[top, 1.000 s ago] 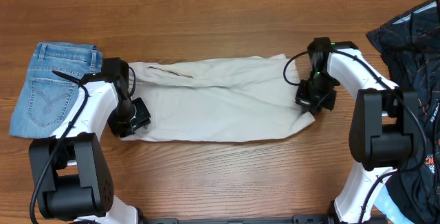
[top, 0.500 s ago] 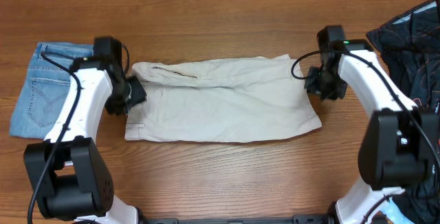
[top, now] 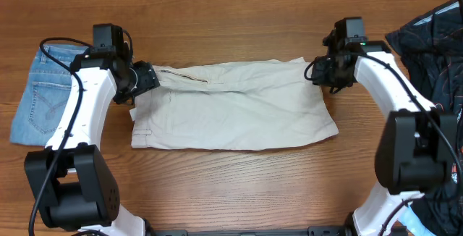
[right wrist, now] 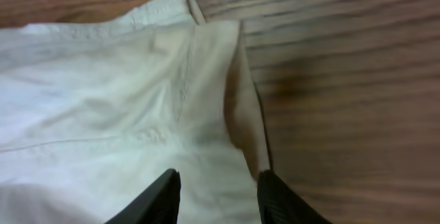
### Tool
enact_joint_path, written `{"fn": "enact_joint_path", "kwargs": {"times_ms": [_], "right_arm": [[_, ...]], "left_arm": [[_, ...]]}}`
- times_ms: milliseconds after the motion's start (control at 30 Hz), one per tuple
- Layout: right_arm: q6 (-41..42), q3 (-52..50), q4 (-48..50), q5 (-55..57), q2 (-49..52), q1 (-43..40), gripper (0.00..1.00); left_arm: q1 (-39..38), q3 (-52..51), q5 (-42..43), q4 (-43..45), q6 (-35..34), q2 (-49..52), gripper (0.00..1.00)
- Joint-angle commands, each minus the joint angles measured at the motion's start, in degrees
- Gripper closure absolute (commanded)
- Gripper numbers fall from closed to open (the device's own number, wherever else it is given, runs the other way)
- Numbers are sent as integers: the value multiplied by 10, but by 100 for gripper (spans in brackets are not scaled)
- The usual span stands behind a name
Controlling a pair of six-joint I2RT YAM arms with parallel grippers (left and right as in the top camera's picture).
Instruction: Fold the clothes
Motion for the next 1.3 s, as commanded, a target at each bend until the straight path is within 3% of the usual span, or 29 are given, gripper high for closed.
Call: {"fn": "enact_joint_path", "kwargs": {"times_ms": [0,100,200,500,533,567,600,1267], "right_arm": [[-30,6,27,-22,41,0,60],[-30,6,46,-22,56,0,65],[-30,6,56,-22,58,0,96],[-30,33,60,-22,-9,0,96],[-30,37,57,-22,-12,0,93],[-30,38,54,-22,-14,0,73],[-30,38,50,-22,-14,-1,69],[-51,17,58,-20,83,-2,67]], "left_arm": [[-6,5,2,13,19,12,22],[-6,5,2,16,19,15,22],[-6,5,2,16,19,17,22],[-6,5,-9,17,19,17,23],[-6,5,-9,17,19,17,23],[-6,5,-9,16,19,17,23],[-6,5,-9,16,19,17,23],[-6,5,-9,16,19,17,23]]}}
